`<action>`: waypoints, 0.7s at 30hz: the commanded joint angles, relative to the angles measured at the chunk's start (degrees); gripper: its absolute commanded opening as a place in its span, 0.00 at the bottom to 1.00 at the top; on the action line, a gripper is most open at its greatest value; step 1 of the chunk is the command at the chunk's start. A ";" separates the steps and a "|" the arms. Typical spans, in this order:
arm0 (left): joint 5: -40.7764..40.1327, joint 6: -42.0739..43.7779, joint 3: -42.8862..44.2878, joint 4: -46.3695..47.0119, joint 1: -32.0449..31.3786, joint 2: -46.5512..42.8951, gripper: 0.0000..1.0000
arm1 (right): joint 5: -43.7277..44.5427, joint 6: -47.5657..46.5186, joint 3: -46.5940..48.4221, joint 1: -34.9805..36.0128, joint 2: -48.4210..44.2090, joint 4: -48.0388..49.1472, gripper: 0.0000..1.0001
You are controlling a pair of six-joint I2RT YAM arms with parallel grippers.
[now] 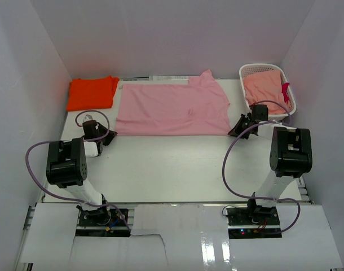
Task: Fold and stack the t-shirts
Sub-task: Fold the flattened tshirt in 1/3 of the way
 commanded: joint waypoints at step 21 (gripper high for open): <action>-1.87 0.10 -10.45 -22.28 0.01 -23.41 0.00 | 1.18 -0.40 -17.38 0.39 -22.22 -7.06 0.08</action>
